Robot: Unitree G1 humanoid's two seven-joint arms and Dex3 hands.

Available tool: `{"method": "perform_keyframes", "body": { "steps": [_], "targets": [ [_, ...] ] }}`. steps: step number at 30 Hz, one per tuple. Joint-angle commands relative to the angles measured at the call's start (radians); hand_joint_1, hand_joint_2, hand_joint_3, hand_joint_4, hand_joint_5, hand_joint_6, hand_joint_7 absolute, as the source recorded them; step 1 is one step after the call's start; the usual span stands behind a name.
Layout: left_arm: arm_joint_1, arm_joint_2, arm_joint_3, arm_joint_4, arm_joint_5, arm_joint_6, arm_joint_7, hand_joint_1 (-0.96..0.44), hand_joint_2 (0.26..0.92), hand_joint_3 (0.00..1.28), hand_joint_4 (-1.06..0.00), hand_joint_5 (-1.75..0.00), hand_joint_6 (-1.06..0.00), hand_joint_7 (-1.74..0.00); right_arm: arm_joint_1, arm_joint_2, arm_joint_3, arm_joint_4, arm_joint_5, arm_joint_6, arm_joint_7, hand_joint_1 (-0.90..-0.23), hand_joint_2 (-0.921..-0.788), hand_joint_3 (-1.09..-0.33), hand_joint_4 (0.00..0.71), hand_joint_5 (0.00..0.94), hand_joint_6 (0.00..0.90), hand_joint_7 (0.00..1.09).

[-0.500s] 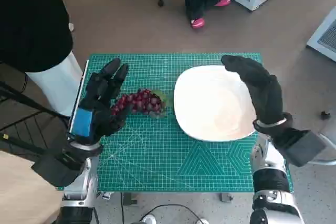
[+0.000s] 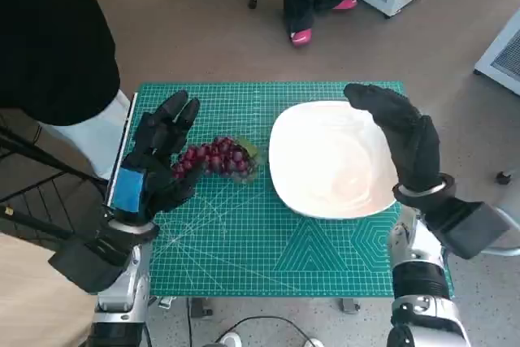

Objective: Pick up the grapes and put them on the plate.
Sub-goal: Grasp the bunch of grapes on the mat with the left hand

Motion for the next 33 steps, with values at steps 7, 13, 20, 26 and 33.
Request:
{"method": "perform_keyframes", "body": {
  "steps": [7,13,20,26,33],
  "targets": [
    [0.014,0.001,-0.001,-0.034,-0.003,0.022,0.006,-0.42,0.921,0.29,-0.34,0.0,-0.12,-0.48,0.024,-0.009,0.009,-0.012,-0.009,0.018,-0.001,-0.468,-0.921,-0.521,0.324,0.001,0.321,0.0],
    [0.017,0.0,-0.002,-0.041,-0.007,0.027,0.004,-0.41,0.921,0.29,-0.34,0.0,-0.12,-0.49,0.024,-0.008,0.009,-0.012,-0.007,0.021,-0.001,-0.468,-0.921,-0.52,0.324,0.001,0.321,0.0],
    [0.018,0.001,-0.002,-0.043,-0.009,0.029,0.002,-0.41,0.921,0.29,-0.34,0.0,-0.12,-0.49,0.026,-0.008,0.011,-0.018,-0.013,0.025,-0.009,-0.47,-0.921,-0.519,0.325,0.001,0.322,0.0],
    [0.018,0.0,-0.002,-0.04,-0.007,0.025,0.002,-0.42,0.921,0.29,-0.34,0.0,-0.12,-0.49,0.028,-0.008,0.013,-0.023,-0.014,0.027,-0.012,-0.474,-0.921,-0.517,0.325,0.001,0.322,0.0],
    [0.017,0.001,-0.001,-0.033,-0.008,0.022,0.001,-0.42,0.921,0.29,-0.34,0.0,-0.12,-0.49,0.031,-0.007,0.016,-0.03,-0.015,0.03,-0.017,-0.476,-0.921,-0.518,0.325,0.001,0.322,0.0]
  ]
}}
